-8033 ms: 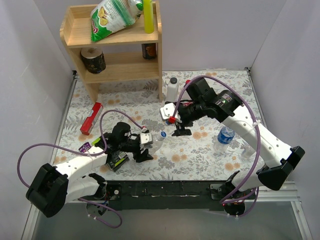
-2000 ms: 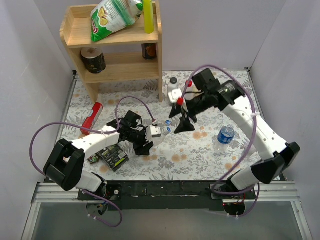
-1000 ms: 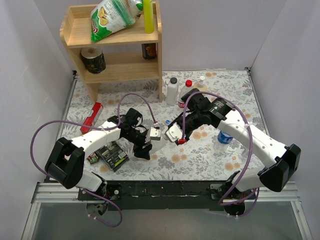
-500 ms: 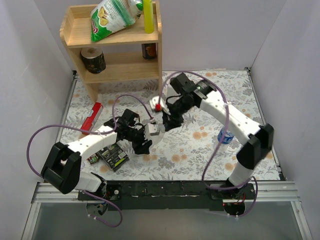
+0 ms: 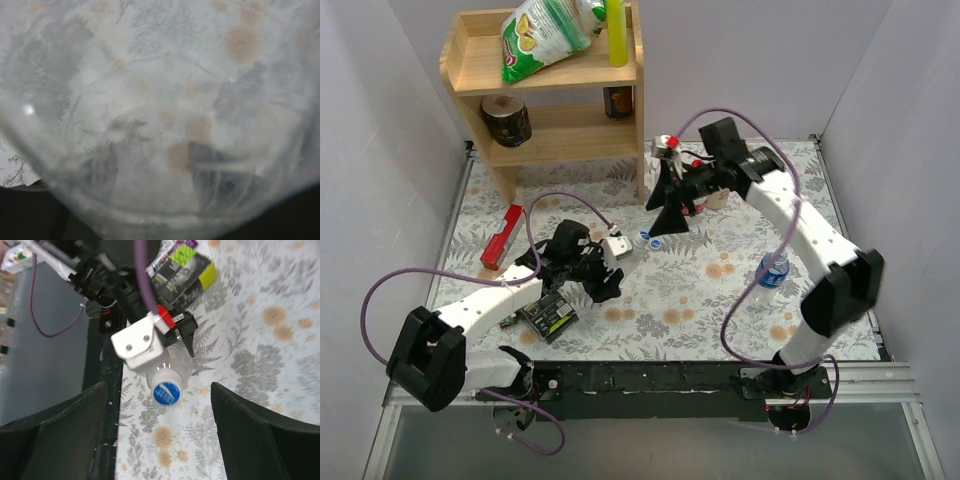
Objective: Screw on the bottle caps
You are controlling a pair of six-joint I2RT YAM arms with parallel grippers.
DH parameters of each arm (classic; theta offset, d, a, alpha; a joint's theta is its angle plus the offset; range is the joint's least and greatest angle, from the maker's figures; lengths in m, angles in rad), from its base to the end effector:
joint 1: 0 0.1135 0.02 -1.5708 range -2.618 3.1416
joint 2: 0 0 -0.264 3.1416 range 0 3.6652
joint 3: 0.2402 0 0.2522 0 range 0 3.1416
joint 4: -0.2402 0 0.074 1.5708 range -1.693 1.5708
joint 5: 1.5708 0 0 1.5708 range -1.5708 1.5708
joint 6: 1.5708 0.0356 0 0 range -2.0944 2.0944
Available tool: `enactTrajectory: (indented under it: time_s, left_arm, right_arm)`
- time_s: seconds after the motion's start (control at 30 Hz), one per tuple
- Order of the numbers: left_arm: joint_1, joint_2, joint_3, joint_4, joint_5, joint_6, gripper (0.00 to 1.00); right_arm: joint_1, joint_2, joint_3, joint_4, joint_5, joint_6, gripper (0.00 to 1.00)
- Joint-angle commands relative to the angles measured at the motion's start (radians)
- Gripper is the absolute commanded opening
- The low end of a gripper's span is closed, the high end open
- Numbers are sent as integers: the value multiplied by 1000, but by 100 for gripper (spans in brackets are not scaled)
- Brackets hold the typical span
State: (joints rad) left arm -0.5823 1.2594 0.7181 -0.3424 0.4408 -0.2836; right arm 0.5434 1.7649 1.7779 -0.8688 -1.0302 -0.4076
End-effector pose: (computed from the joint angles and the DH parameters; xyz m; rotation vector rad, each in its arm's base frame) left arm 0.1982 -0.1487 0.2079 0.5820 2.4931 -0.9020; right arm 0.3057 0.2203 0.3660 -1.4169 1.7383 1.2948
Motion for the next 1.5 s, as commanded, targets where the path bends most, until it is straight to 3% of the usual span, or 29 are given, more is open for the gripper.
enactTrajectory:
  time_s: [0.0, 0.07, 0.2, 0.3, 0.43, 0.7, 0.87, 1.27, 1.37, 1.47]
  left_arm:
    - [61, -97, 41, -79, 300, 108, 0]
    - [71, -118, 61, -106, 389, 162, 0]
    - [70, -104, 145, -171, 452, 230, 0]
    - [70, -92, 175, -202, 463, 257, 0]
    - [62, -80, 210, -227, 455, 274, 0]
    - [44, -64, 225, -234, 432, 274, 0]
    - [42, -51, 237, -231, 438, 273, 0]
    - [42, -37, 250, -196, 434, 247, 0]
    - [41, -35, 244, -135, 408, 184, 0]
    - [26, -44, 218, 26, 256, 0, 0]
  right_arm:
    - [-20, -278, -210, 235, -106, -162, 91]
    - [-14, -356, -332, 334, -149, -139, 91]
    - [6, -387, -399, 493, -195, -60, 85]
    - [16, -380, -428, 595, -223, 50, 82]
    - [18, -378, -483, 857, -234, 234, 79]
    - [18, -372, -543, 1165, -284, 498, 72]
    - [18, -374, -549, 1173, -291, 518, 68]
    - [26, -361, -555, 1140, -265, 506, 45]
    - [35, -360, -540, 1081, -193, 483, 33]
    - [70, -378, -517, 969, 49, 440, 16]
